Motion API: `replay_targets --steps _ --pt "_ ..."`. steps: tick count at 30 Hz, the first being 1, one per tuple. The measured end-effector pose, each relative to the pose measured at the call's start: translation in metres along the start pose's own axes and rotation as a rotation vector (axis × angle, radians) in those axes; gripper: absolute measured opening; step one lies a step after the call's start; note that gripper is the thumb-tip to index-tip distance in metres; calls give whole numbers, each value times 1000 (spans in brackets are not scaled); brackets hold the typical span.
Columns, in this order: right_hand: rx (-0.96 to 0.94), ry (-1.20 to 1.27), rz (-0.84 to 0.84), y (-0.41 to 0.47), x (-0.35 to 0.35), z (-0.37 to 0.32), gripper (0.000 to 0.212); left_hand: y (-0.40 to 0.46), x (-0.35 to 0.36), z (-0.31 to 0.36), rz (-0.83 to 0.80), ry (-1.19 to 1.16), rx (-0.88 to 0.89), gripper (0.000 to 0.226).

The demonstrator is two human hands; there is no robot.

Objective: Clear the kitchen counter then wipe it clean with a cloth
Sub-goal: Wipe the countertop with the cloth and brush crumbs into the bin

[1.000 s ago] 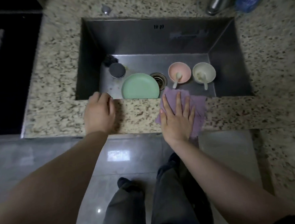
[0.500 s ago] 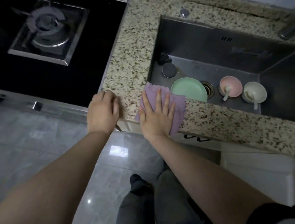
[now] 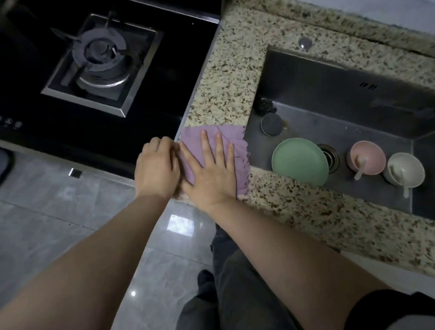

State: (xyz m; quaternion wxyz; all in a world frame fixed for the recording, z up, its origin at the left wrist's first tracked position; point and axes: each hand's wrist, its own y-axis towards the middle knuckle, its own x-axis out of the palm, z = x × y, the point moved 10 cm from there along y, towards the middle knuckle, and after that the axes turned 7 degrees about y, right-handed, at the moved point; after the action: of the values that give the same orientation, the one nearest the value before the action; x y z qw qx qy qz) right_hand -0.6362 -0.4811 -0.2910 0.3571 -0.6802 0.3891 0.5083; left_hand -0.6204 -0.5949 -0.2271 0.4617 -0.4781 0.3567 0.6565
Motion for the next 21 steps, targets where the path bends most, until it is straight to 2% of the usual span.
replay_targets --steps 4,13,16,21 --pt "3 -7 26 10 -7 8 75 -5 -3 6 16 2 54 17" --pt "105 26 129 168 -31 89 76 115 36 58 -31 -81 240 37" --pt "137 13 115 209 -39 115 78 143 47 67 -46 -64 271 44" --pt "230 -15 42 275 -53 162 85 163 57 74 -24 -37 293 41"
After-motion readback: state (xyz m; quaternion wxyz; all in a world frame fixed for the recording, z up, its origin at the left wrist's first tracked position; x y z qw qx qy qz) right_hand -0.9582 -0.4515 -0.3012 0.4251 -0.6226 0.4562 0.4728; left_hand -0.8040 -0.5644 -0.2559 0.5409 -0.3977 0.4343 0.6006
